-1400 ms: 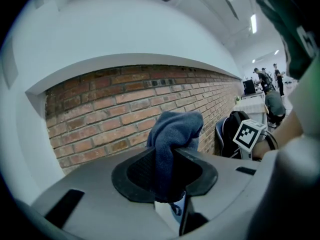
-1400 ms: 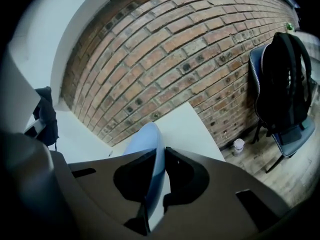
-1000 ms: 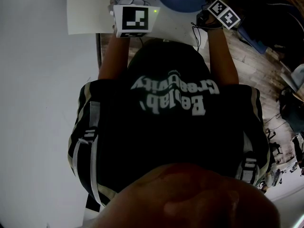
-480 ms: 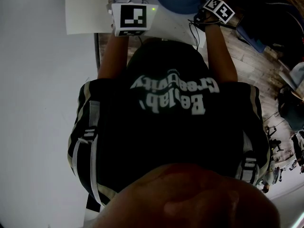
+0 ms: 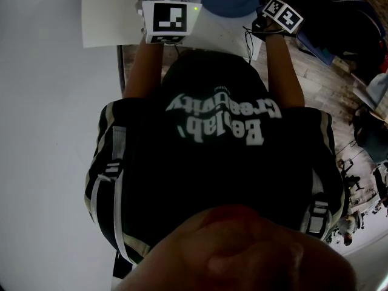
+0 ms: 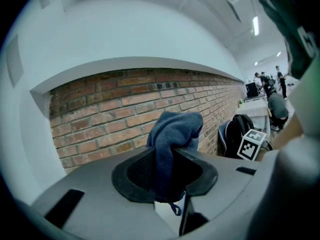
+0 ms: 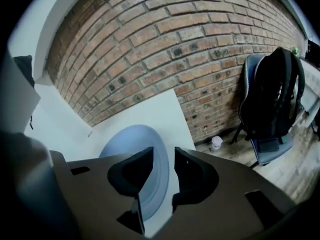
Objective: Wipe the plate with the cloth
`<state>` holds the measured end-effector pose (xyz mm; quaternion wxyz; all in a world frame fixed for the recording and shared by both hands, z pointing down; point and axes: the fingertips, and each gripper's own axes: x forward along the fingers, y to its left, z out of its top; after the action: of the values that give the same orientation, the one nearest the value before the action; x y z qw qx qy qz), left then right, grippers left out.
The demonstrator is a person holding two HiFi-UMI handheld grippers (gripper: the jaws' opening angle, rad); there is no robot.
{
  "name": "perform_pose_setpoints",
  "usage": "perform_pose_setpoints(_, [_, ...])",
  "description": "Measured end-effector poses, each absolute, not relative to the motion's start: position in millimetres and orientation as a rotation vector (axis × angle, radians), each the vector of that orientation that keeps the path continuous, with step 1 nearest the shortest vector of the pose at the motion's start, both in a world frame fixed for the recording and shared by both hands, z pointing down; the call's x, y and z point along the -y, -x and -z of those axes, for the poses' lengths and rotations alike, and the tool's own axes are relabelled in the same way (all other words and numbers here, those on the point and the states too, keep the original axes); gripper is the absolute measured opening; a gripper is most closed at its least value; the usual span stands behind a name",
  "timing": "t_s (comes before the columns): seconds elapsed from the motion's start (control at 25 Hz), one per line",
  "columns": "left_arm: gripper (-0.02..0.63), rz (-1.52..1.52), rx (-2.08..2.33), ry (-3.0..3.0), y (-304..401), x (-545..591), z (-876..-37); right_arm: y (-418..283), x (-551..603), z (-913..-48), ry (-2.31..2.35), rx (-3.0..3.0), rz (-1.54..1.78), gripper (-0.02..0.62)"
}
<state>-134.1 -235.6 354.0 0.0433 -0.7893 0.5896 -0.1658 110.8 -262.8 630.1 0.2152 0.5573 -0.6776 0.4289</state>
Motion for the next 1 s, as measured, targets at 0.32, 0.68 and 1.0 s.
perform_pose_setpoints(0.32, [0.098, 0.325, -1.773, 2.497, 118, 226, -327, -100, 284, -493, -1.578, 2.321, -0.87, 0.107])
perform_pose_setpoints(0.68, [0.098, 0.29, -1.73, 2.515, 100, 216, -309, -74, 250, -362, -1.419, 2.649, -0.261, 0.074])
perform_pose_setpoints(1.0, [0.098, 0.264, -1.69, 2.533, 88, 207, -300, -53, 221, -308, -1.365, 2.671, 0.139, 0.061])
